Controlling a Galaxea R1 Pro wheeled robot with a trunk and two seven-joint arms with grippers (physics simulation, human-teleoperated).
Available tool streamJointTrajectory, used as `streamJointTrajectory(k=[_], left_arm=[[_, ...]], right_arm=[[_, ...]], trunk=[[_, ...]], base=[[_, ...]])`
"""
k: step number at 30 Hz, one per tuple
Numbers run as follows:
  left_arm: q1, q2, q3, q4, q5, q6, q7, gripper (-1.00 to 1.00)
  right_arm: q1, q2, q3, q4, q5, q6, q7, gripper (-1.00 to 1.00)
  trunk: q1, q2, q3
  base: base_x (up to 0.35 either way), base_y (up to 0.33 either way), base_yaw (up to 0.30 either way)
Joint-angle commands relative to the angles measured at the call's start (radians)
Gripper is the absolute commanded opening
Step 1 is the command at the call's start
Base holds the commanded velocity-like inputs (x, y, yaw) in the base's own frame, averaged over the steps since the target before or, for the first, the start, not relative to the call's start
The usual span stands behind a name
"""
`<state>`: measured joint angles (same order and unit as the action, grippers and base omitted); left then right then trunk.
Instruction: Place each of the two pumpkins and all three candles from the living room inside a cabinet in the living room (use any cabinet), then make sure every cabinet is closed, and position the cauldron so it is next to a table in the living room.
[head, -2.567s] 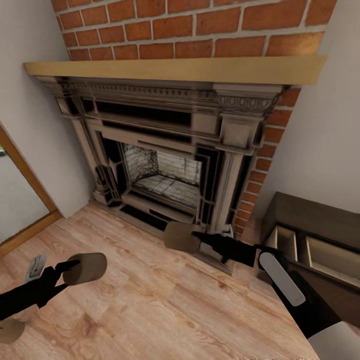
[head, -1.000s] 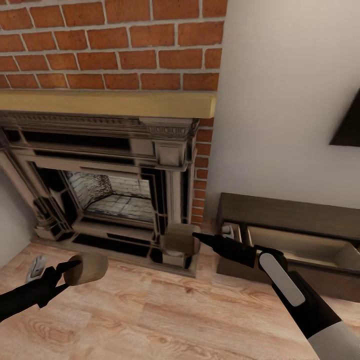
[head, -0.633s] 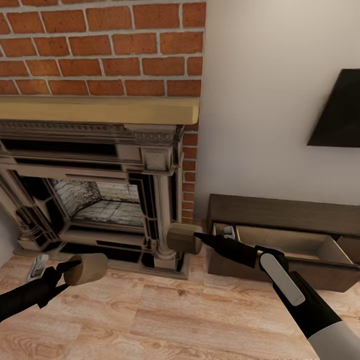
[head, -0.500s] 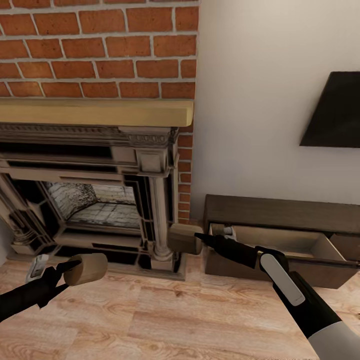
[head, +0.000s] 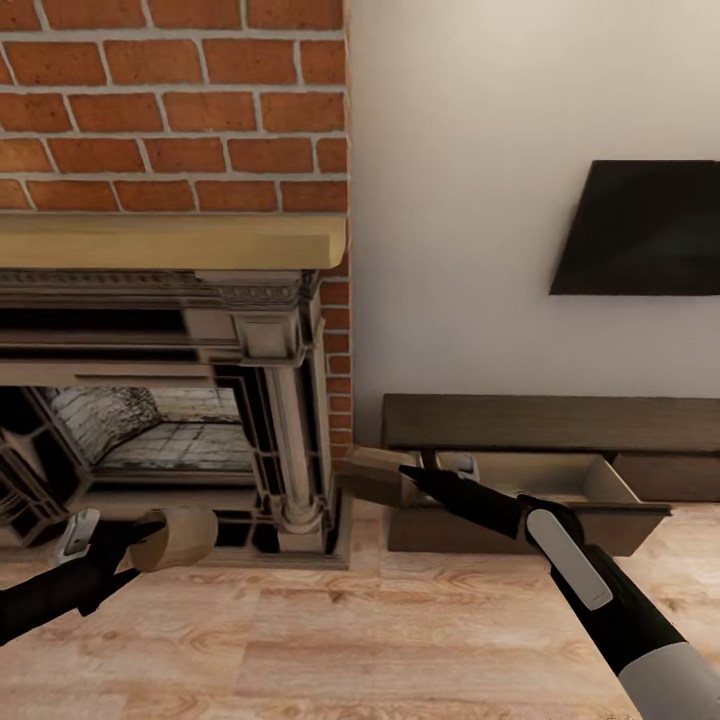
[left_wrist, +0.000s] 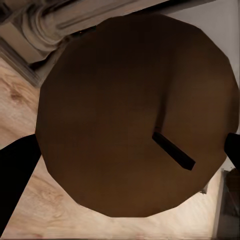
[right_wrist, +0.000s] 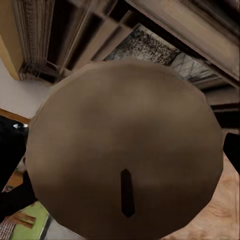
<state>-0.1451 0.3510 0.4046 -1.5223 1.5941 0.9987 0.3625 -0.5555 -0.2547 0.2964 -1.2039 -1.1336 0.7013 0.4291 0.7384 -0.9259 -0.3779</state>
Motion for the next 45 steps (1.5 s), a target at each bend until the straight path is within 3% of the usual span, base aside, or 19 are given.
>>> streamJointTrajectory(k=[1,5,9,11,13,15,17,19,21,22,26,29,33,35,37,39,45], left_arm=[[-0.001,-0.001,0.000,-0.001,0.018,0.001,0.011,-1.00],[-0.002,-0.001,-0.033,0.001,0.018,0.000,0.018,-1.00],[-0.017,-0.002,-0.148,0.003,0.000,-0.005,0.028,-1.00],[-0.020,-0.004,-0.182,0.004,-0.026,-0.008,0.048,-1.00],[-0.021,-0.009,-0.193,0.004,-0.057,-0.010,0.102,-1.00],[-0.023,-0.013,-0.197,0.004,-0.072,-0.012,0.158,-1.00],[-0.023,-0.016,-0.201,0.004,-0.090,-0.014,0.197,-1.00],[-0.024,-0.028,-0.219,0.004,-0.143,-0.021,0.215,-1.00],[-0.025,-0.077,-0.253,0.038,-0.262,-0.041,0.221,-1.00],[-0.032,-0.114,-0.271,0.084,-0.346,-0.066,0.221,-1.00],[-0.052,-0.205,-0.322,0.256,-0.607,-0.148,0.208,-1.00],[-0.055,-0.236,-0.371,0.386,-0.704,-0.255,0.205,-1.00],[-0.056,-0.243,-0.507,0.539,-0.733,-0.439,0.203,-1.00],[-0.056,-0.246,-0.615,0.574,-0.740,-0.524,0.203,-1.00],[-0.056,-0.246,-0.684,0.583,-0.740,-0.566,0.203,-1.00],[-0.056,-0.246,-0.713,0.610,-0.740,-0.614,0.204,-1.00],[-0.056,-0.246,-0.727,0.649,-0.739,-0.658,0.203,-1.00]], right_arm=[[-0.001,-0.001,0.001,0.012,-0.015,0.006,0.001,-1.00],[-0.001,-0.007,-0.022,0.037,-0.019,0.016,-0.006,-1.00],[0.017,-0.046,-0.076,0.060,-0.011,0.022,-0.019,-1.00],[0.031,-0.061,-0.083,0.115,-0.009,0.015,-0.079,-1.00],[0.038,-0.081,-0.085,0.188,-0.007,0.009,-0.144,-1.00],[0.044,-0.091,-0.085,0.265,0.028,-0.026,-0.176,-1.00],[0.047,-0.095,-0.085,0.341,0.113,-0.081,-0.192,-1.00],[0.049,-0.095,-0.084,0.418,0.201,-0.133,-0.222,-1.00],[0.061,-0.090,-0.081,0.457,0.236,-0.164,-0.275,-1.00],[0.080,-0.088,-0.080,0.468,0.245,-0.192,-0.316,-1.00],[0.130,-0.086,-0.077,0.482,0.253,-0.293,-0.415,-1.00],[0.167,-0.086,-0.076,0.488,0.262,-0.323,-0.449,-1.00],[0.180,-0.050,-0.076,0.601,0.315,-0.415,-0.457,-1.00],[0.182,-0.028,-0.076,0.707,0.337,-0.504,-0.458,-1.00],[0.183,-0.020,-0.076,0.762,0.342,-0.558,-0.458,-1.00],[0.183,-0.006,-0.076,0.785,0.344,-0.580,-0.459,-1.00],[0.183,0.044,-0.076,0.817,0.356,-0.596,-0.460,-1.00]], trunk=[[-0.004,0.006,0.003],[-0.019,0.034,0.021],[-0.035,0.062,0.038],[-0.042,0.076,0.047],[-0.050,0.090,0.056],[-0.058,0.104,0.065],[-0.065,0.118,0.073],[-0.073,0.132,0.082],[-0.081,0.146,0.091],[-0.084,0.153,0.095],[-0.100,0.181,0.113],[-0.111,0.202,0.126],[-0.127,0.230,0.142],[-0.134,0.244,0.149],[-0.142,0.258,0.155],[-0.142,0.258,0.155],[-0.142,0.258,0.155]], base=[[0.000,0.000,-0.213],[0.000,0.000,-0.213],[0.000,0.000,-0.213],[0.000,0.000,-0.213],[0.000,0.000,-0.213],[0.000,0.000,-0.213],[0.000,0.000,-0.213],[0.000,0.000,-0.213],[0.000,0.000,-0.213],[0.000,0.000,-0.213],[0.000,0.000,-0.212],[0.000,0.000,-0.198],[0.000,0.000,-0.145],[0.000,0.000,-0.033],[0.000,0.000,-0.011],[0.000,0.000,-0.004],[0.000,0.000,0.000]])
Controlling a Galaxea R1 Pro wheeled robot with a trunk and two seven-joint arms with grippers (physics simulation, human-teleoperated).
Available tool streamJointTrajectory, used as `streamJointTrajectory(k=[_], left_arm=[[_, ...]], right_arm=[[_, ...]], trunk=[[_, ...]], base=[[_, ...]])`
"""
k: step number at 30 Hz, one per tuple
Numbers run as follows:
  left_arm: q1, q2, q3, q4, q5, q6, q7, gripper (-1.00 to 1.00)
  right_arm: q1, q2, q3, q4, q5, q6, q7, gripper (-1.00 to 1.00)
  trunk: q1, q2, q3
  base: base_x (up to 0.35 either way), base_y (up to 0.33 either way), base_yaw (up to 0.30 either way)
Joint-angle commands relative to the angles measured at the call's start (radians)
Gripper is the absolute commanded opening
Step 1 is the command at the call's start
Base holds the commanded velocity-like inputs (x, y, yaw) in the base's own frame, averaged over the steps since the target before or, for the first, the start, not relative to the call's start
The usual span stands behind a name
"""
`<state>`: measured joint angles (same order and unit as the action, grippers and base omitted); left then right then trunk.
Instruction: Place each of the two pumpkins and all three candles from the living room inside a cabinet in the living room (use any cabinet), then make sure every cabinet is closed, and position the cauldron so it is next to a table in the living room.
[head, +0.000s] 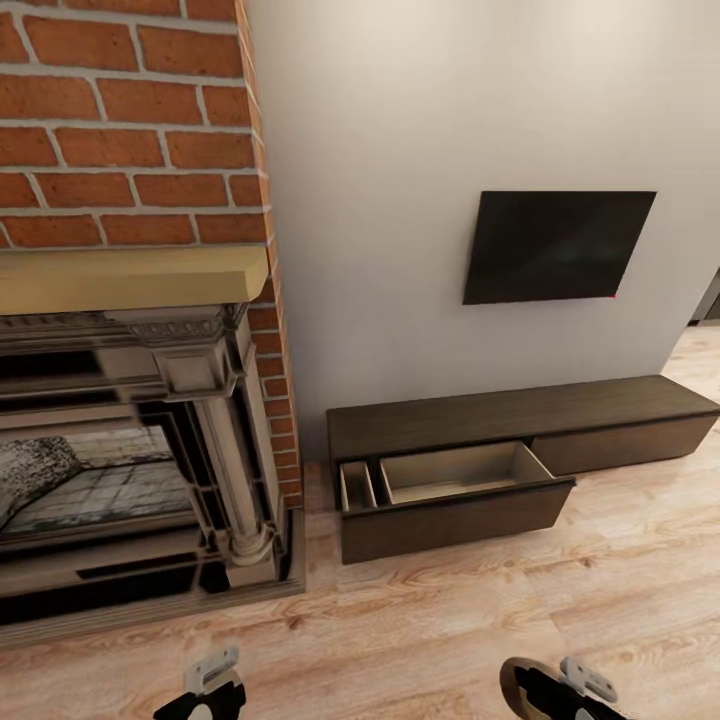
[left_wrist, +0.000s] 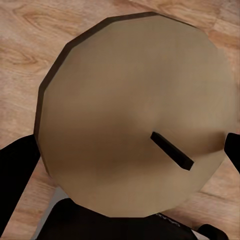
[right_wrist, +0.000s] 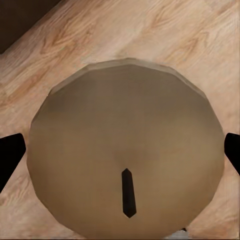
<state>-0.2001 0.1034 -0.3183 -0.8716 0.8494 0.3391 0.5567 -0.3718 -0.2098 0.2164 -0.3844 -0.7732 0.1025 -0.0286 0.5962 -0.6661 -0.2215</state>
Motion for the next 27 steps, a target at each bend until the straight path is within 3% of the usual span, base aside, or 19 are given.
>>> streamJointTrajectory(k=[1,6,9,27], left_arm=[[-0.001,0.001,-0.009,-0.001,0.006,0.000,0.008,-1.00],[-0.001,0.001,-0.071,0.000,0.001,-0.003,0.009,-1.00],[-0.001,0.002,-0.098,0.000,0.001,-0.003,0.009,-1.00],[-0.001,0.001,-0.111,0.000,0.000,-0.005,0.009,-1.00]], right_arm=[[-0.001,0.001,0.004,0.006,-0.003,-0.005,-0.002,-1.00],[-0.001,0.012,0.004,0.047,-0.001,-0.116,-0.002,-1.00],[-0.001,0.016,0.003,0.054,-0.004,-0.130,-0.001,-1.00],[-0.001,0.018,0.001,0.055,0.004,-0.133,0.000,-1.00]], trunk=[[0.000,-0.001,-0.001],[0.000,-0.001,-0.001],[0.000,-0.001,-0.001],[0.000,-0.001,-0.001]], base=[[0.000,0.000,0.000],[0.000,-0.089,0.000],[0.000,-0.267,0.000],[0.077,-0.299,0.000]])
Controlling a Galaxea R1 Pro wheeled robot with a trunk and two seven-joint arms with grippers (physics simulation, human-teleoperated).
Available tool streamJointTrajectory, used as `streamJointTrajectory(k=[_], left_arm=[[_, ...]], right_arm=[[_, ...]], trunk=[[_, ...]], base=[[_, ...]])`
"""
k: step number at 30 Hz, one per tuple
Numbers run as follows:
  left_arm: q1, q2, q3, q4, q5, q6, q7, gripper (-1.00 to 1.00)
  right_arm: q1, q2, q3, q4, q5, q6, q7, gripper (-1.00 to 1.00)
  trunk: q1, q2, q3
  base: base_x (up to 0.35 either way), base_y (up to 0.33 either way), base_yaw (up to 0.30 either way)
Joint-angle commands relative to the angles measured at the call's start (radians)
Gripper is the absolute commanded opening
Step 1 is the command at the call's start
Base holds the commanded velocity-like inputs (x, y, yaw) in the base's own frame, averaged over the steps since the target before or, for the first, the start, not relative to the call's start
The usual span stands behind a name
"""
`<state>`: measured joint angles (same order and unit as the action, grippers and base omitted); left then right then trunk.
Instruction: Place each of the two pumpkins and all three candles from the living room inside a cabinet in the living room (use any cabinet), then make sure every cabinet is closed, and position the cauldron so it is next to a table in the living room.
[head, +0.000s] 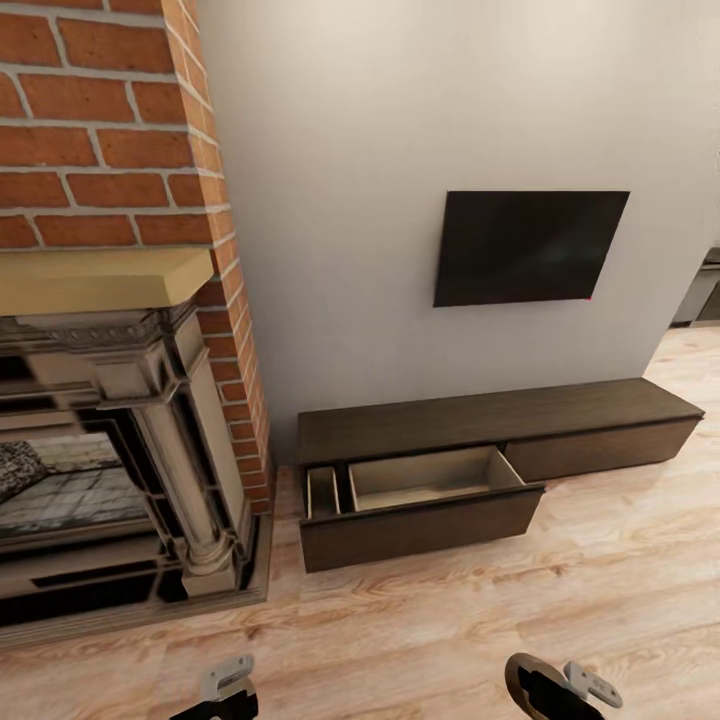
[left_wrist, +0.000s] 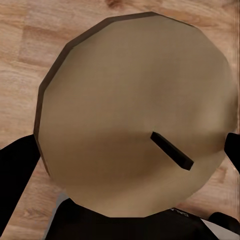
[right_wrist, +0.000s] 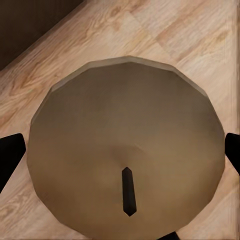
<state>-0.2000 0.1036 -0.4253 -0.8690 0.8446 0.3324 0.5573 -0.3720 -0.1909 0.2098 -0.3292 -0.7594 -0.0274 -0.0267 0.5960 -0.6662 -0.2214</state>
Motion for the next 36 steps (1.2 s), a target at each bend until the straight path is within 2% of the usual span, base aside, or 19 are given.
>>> streamJointTrajectory(k=[1,7,15,22,28,36], left_arm=[[-0.001,0.001,-0.004,-0.002,0.005,0.002,0.009,-1.00],[-0.001,0.001,-0.005,-0.002,0.004,-0.001,0.009,-1.00],[-0.001,0.001,-0.011,-0.002,0.004,-0.001,0.009,-1.00],[-0.001,0.001,-0.021,-0.002,0.004,-0.008,0.010,-1.00],[-0.001,0.001,-0.036,-0.002,0.004,-0.022,0.010,-1.00],[-0.001,0.001,-0.038,-0.002,0.005,-0.039,0.010,-1.00]], right_arm=[[-0.001,-0.001,0.008,-0.001,-0.010,-0.003,-0.002,-1.00],[-0.001,-0.001,0.009,-0.001,-0.009,-0.002,-0.003,-1.00],[-0.001,-0.001,0.010,-0.002,-0.008,-0.002,-0.002,-1.00],[-0.001,-0.001,0.010,-0.002,-0.008,-0.001,0.001,-1.00],[-0.001,-0.001,0.010,-0.002,-0.008,0.002,0.002,-1.00],[-0.001,-0.001,0.010,-0.002,-0.008,0.001,0.001,-1.00]], trunk=[[0.001,-0.001,-0.002],[0.001,-0.001,-0.002],[0.001,-0.001,-0.002],[0.001,-0.001,-0.002],[0.001,-0.001,-0.002],[0.001,-0.001,-0.002]], base=[[0.134,-0.300,0.000],[0.204,-0.278,0.044],[0.204,-0.282,0.258],[0.055,-0.327,0.250],[0.009,-0.311,0.037],[0.133,-0.069,0.000]])
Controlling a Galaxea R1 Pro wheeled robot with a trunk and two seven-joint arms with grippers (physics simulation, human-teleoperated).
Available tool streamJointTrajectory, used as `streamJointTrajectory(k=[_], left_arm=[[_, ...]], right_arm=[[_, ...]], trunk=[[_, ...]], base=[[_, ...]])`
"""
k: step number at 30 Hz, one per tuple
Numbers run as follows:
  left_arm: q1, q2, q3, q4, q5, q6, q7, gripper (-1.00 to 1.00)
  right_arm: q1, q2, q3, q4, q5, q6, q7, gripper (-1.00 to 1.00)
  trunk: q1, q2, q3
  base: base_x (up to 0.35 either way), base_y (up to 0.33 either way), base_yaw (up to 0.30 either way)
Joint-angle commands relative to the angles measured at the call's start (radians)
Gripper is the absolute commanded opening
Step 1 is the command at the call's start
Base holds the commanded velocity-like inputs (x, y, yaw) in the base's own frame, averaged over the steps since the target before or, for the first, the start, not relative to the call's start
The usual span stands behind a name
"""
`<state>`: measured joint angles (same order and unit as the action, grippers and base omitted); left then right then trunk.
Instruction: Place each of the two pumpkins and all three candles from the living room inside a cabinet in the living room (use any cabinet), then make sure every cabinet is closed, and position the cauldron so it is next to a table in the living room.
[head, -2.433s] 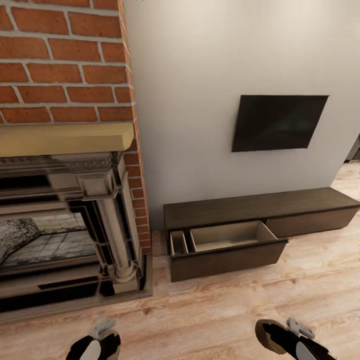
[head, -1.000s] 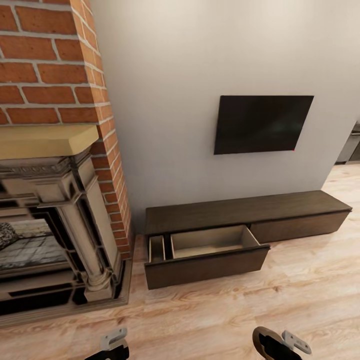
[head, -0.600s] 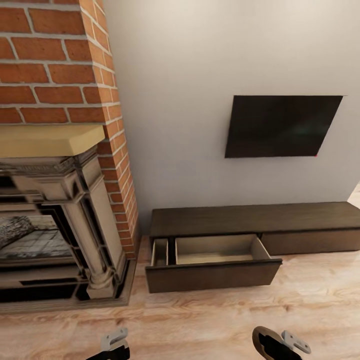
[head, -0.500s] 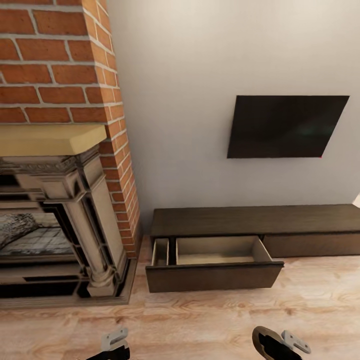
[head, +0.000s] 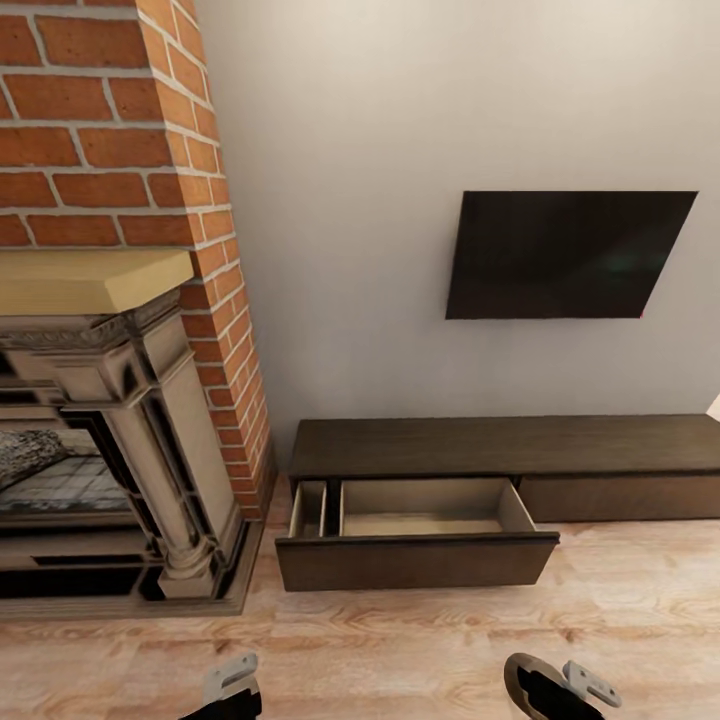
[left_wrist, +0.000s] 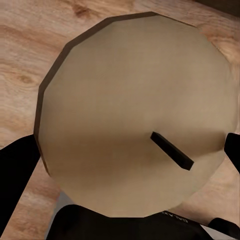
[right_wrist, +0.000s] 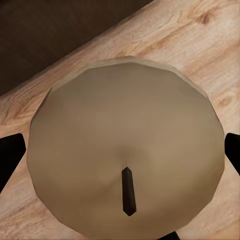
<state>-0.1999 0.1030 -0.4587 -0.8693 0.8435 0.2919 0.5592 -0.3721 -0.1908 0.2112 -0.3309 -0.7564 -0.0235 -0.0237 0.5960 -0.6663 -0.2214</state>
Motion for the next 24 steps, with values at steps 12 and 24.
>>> streamJointTrajectory(k=[12,24], left_arm=[[0.000,0.001,-0.005,-0.002,0.005,0.000,0.008,-1.00],[0.000,0.003,0.000,-0.073,0.011,0.010,0.014,-1.00]], right_arm=[[-0.001,-0.001,0.010,-0.001,-0.011,0.000,0.000,-1.00],[-0.001,-0.008,0.016,-0.032,-0.012,0.149,0.012,-1.00]], trunk=[[0.000,-0.001,-0.002],[-0.015,0.027,0.011]], base=[[0.142,-0.218,0.000],[0.089,-0.086,0.000]])
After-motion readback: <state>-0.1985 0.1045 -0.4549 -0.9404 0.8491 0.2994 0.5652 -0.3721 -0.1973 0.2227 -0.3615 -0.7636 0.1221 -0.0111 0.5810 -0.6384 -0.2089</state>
